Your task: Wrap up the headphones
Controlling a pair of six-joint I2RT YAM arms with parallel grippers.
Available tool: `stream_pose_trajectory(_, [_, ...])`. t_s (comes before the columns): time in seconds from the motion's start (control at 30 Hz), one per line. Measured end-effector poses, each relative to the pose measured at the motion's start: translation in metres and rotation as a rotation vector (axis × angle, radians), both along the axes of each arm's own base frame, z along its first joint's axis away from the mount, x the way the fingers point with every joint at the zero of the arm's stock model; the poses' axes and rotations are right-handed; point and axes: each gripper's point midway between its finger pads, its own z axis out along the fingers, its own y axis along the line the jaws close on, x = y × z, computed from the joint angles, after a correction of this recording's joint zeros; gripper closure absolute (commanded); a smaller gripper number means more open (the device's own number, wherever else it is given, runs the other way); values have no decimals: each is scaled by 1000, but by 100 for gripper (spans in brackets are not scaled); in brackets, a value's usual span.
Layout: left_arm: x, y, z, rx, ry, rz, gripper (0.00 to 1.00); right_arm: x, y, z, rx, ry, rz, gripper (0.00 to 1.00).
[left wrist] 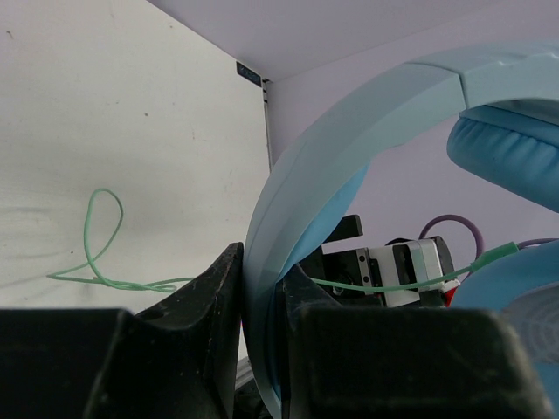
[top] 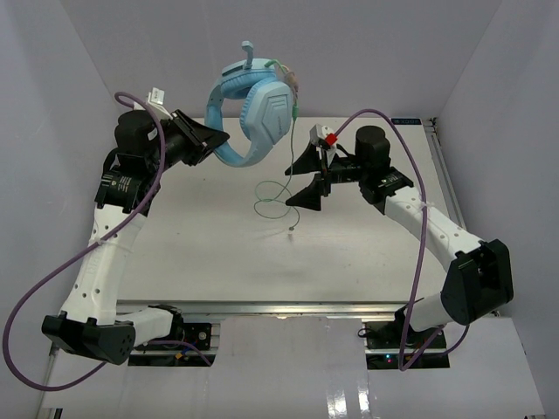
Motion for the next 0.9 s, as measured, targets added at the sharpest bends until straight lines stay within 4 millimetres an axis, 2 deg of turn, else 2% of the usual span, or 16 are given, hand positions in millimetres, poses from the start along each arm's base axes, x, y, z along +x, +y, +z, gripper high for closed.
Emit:
stream_pose_trajectory(0.2, [-2, -3, 16, -45, -23, -12, 100, 2, 7, 8, 24, -2, 7, 0])
stream_pose_trajectory(0.57, [-4, -7, 24, -81, -28, -31, 100, 5, 12, 15, 41, 23, -26, 1])
stream_pose_trajectory(0.7, [-4, -7, 24, -79, -30, -29, 100, 4, 7, 2, 9, 4, -51, 1])
stream_pose_trajectory(0.9, [-6, -4, 27, -78, -42, -15, 100, -25, -6, -37, -79, 2, -55, 0])
